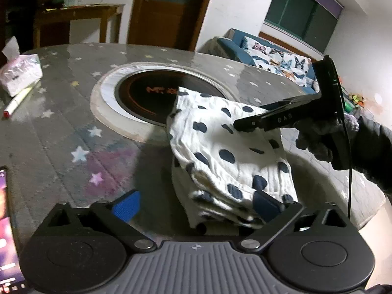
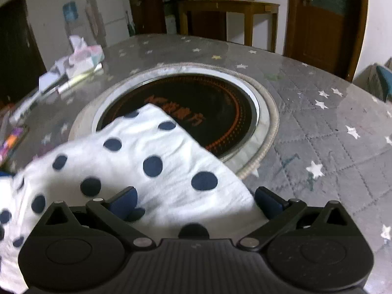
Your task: Fold clothes
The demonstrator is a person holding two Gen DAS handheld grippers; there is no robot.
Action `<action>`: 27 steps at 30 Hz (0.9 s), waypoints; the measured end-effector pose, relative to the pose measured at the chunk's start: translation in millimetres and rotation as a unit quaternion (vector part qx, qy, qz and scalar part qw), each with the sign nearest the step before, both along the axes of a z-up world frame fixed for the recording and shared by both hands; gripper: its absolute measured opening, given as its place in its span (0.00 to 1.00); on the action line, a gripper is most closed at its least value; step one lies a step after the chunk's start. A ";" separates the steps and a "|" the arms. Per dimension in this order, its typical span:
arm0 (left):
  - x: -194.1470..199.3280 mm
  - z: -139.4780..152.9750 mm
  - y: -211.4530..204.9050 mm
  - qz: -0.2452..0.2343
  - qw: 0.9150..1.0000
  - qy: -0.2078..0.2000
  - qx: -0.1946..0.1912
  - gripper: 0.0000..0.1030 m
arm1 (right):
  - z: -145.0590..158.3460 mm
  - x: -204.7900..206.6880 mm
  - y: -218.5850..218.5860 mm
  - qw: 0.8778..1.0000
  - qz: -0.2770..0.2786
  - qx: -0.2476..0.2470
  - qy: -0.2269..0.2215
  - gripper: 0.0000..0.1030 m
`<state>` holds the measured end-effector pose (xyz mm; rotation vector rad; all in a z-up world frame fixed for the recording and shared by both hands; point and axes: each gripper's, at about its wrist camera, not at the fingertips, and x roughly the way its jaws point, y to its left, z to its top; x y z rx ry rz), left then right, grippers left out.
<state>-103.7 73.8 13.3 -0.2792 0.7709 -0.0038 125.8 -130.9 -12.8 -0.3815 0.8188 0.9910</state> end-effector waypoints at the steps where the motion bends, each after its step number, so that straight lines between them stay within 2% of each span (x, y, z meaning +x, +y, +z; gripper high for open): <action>1: 0.5 -0.5 -0.6 -0.004 1.000 -0.002 -0.003 0.85 | 0.2 -2.9 -1.5 1.000 0.000 -0.004 -0.003 1.00; 9: 11.1 -4.3 1.9 -0.034 0.999 -0.015 -0.029 0.58 | 2.8 -16.2 -28.0 1.000 -0.021 -0.008 0.001 1.00; 19: 37.7 -12.7 8.7 -0.050 0.998 -0.021 -0.036 0.50 | 5.2 -35.6 -70.9 0.998 -0.063 -0.015 0.008 1.00; 27: 49.0 -11.6 15.5 -0.043 0.998 -0.022 -0.048 0.51 | 16.2 -42.4 -97.5 0.994 -0.109 0.014 0.014 1.00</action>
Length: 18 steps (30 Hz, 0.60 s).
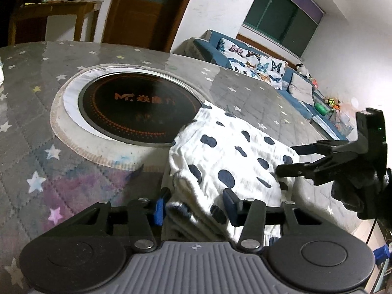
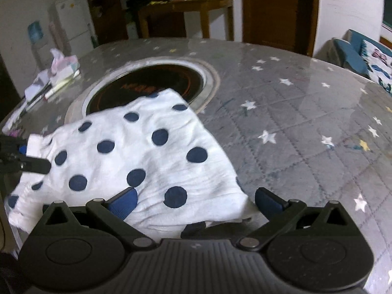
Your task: Fold clothes
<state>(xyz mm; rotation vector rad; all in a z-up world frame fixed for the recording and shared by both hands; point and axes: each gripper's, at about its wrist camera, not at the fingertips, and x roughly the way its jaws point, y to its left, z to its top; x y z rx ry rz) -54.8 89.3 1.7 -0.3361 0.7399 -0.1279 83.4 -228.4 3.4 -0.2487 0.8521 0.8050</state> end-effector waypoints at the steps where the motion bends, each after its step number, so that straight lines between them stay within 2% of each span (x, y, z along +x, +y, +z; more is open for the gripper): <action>1: -2.0 1.4 0.8 0.003 1.000 0.000 0.000 0.53 | 1.9 1.0 -0.9 1.000 -0.004 0.006 -0.001 1.00; 7: -14.5 5.8 9.3 0.034 0.999 0.013 -0.022 0.64 | 4.1 15.0 9.0 0.999 -0.016 0.040 0.004 1.00; 10: -19.6 7.0 8.0 0.040 0.999 0.020 -0.031 0.64 | -2.5 22.6 15.1 0.998 -0.018 0.053 0.020 0.99; 13: -20.8 6.3 5.8 0.044 0.998 0.029 -0.039 0.63 | -9.7 27.3 15.3 0.997 -0.026 0.061 0.036 0.95; 16: -17.5 2.7 4.2 0.043 0.997 0.038 -0.046 0.62 | -11.0 24.8 11.3 0.997 -0.027 0.066 0.037 0.92; 18: -14.0 -0.2 3.5 0.041 0.997 0.043 -0.051 0.61 | -10.4 22.2 7.5 0.997 -0.029 0.067 0.038 0.86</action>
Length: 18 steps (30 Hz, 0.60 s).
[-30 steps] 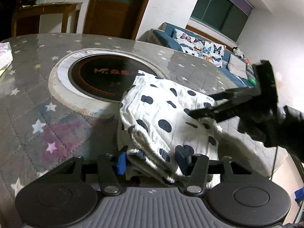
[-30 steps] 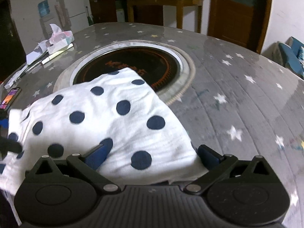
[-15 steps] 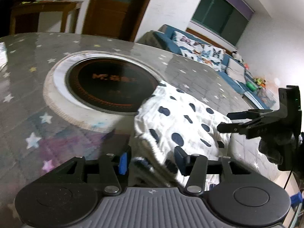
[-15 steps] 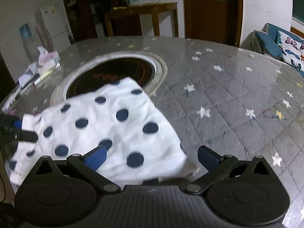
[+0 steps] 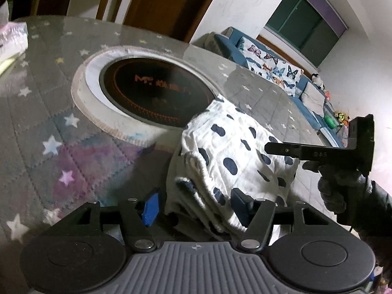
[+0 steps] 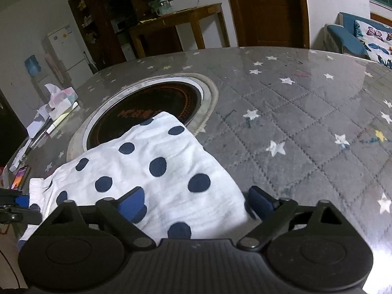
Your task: Fold clothes
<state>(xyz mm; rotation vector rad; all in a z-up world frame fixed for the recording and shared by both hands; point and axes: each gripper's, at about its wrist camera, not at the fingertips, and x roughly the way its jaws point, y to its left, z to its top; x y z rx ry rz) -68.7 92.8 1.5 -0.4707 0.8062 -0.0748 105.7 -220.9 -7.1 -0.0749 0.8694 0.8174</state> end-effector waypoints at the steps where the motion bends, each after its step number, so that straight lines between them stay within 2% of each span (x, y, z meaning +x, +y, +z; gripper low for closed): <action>1: 2.1 -1.3 -0.5 -0.001 1.000 0.002 -0.001 0.60 | 0.5 -1.8 -2.5 1.000 -0.003 0.000 0.001 0.83; 5: 10.1 -3.1 -1.8 -0.005 1.000 0.002 0.003 0.57 | 2.5 -9.0 -12.5 1.000 -0.014 0.002 0.004 0.65; 6: 12.8 -3.6 -1.6 -0.006 1.000 0.001 0.003 0.56 | 3.0 -10.8 -15.0 1.000 -0.017 0.002 0.005 0.63; 12: 34.4 -7.2 -5.1 -0.024 1.000 -0.007 0.002 0.56 | 5.5 -23.7 -33.5 0.999 -0.045 0.000 0.011 0.62; 18: 61.9 -9.7 -14.5 -0.054 0.998 -0.021 -0.002 0.56 | 6.7 -41.5 -55.8 0.995 -0.099 0.000 0.020 0.63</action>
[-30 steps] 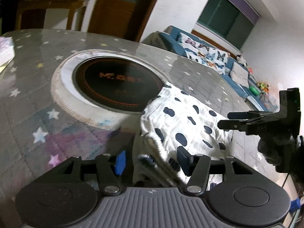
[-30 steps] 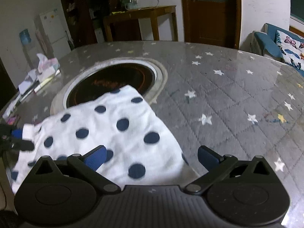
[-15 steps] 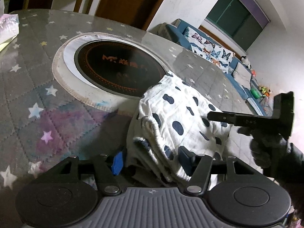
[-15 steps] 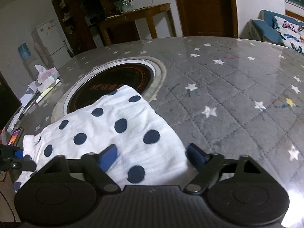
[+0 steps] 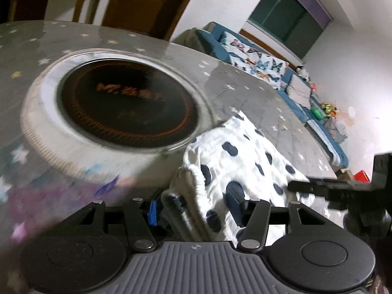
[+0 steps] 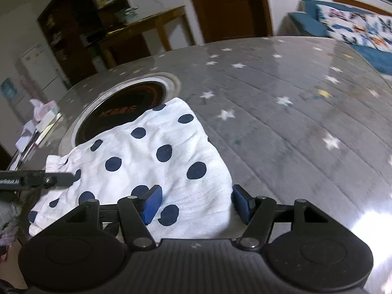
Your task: Fold clothes
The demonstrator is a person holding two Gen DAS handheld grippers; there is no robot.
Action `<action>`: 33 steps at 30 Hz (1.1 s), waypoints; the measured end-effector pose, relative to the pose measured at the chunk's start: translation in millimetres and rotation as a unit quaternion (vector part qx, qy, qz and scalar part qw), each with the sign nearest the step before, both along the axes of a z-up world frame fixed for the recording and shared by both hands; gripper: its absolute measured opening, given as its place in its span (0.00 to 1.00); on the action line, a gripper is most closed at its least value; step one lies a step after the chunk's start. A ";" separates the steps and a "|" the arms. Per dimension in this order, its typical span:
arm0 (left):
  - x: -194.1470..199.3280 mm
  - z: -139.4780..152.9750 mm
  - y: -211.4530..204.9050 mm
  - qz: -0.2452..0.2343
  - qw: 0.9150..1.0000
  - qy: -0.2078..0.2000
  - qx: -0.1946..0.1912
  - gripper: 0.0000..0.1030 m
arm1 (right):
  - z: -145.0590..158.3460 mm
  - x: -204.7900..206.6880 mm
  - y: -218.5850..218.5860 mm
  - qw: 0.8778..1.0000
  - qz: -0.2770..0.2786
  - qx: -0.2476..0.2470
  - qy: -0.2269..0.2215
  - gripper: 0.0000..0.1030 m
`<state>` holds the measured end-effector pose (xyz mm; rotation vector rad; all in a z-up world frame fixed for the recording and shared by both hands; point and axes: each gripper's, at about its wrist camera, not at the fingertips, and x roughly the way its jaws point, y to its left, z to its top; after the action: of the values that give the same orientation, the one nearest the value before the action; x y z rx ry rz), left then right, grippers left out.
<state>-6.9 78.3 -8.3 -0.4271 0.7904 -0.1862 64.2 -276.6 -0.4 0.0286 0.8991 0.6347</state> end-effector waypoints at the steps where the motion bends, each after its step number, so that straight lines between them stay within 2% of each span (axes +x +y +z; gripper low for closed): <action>1: 4.3 -0.5 -1.7 -0.005 1.000 -0.002 -0.001 0.56 | 0.2 -3.0 -3.6 1.000 -0.009 0.000 0.001 0.63; 9: 27.9 -2.9 -11.6 -0.036 0.999 -0.018 -0.002 0.56 | 6.3 -20.4 -15.9 0.996 -0.087 -0.005 0.004 0.66; 11: 26.5 -1.3 -10.4 -0.037 0.999 -0.022 -0.005 0.57 | 13.1 -22.5 -15.1 0.995 -0.103 -0.010 -0.007 0.71; 14: 23.0 2.5 -6.9 -0.037 0.999 -0.031 -0.012 0.58 | 24.3 -19.7 -12.8 0.993 -0.118 -0.015 -0.025 0.72; 18: 18.5 6.8 -6.4 -0.035 0.999 -0.041 -0.009 0.63 | 32.3 -8.6 1.5 0.992 -0.117 -0.026 -0.038 0.73; 22: 15.1 5.4 -8.1 -0.039 0.998 -0.041 -0.003 0.63 | 31.7 1.8 22.3 0.994 -0.102 -0.031 -0.040 0.74; 27: 13.9 -3.4 -7.7 -0.046 0.998 -0.033 -0.003 0.63 | 19.1 12.7 44.5 0.994 -0.090 -0.046 -0.028 0.74; 33: 11.7 -5.1 -11.8 -0.054 0.997 -0.046 0.011 0.63 | 0.1 20.4 49.2 0.993 -0.103 -0.065 -0.008 0.74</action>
<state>4.9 66.5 -13.4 -0.3531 0.7254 -0.2952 84.5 -227.4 -0.3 0.0007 0.9071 0.3825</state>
